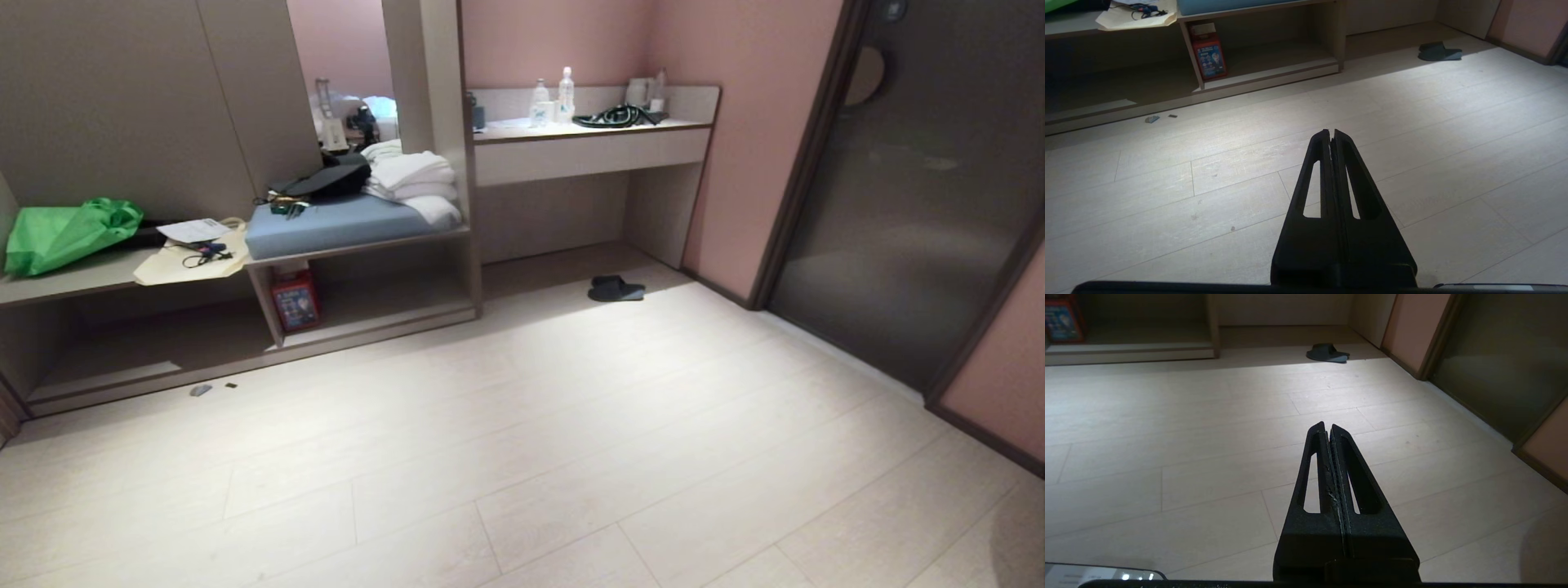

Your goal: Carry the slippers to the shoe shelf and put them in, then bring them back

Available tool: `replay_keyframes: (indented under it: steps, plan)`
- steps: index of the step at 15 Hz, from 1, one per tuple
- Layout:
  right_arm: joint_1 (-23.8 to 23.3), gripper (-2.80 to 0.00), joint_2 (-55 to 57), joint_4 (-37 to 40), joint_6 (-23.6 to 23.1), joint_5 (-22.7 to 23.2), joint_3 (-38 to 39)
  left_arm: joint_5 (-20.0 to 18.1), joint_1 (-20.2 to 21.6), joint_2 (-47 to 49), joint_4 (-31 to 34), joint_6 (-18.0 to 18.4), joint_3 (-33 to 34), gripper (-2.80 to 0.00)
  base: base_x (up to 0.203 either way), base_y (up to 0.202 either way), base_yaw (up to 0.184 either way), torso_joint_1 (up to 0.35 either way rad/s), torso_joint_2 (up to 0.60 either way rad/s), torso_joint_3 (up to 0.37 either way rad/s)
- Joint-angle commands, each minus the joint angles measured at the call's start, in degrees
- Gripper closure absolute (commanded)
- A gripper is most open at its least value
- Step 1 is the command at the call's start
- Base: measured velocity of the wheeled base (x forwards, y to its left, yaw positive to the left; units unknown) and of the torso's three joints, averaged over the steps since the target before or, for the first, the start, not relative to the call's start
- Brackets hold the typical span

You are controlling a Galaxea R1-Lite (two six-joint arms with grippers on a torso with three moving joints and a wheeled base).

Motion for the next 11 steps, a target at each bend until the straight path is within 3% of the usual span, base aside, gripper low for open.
replay_keyframes:
  steps: [1,11]
  plan:
    - [0.0,0.0,0.07,-0.01,-0.08,0.09,0.0,0.0,-0.04,0.07,0.0,-0.02,0.0,0.0,0.0,0.0,0.0,0.0,0.0,0.0]
    - [0.0,0.0,0.07,-0.01,0.81,0.02,0.0,0.0,0.01,0.0,0.0,-0.02,0.0,0.0,0.0,0.0,0.0,0.0,0.0,0.0]
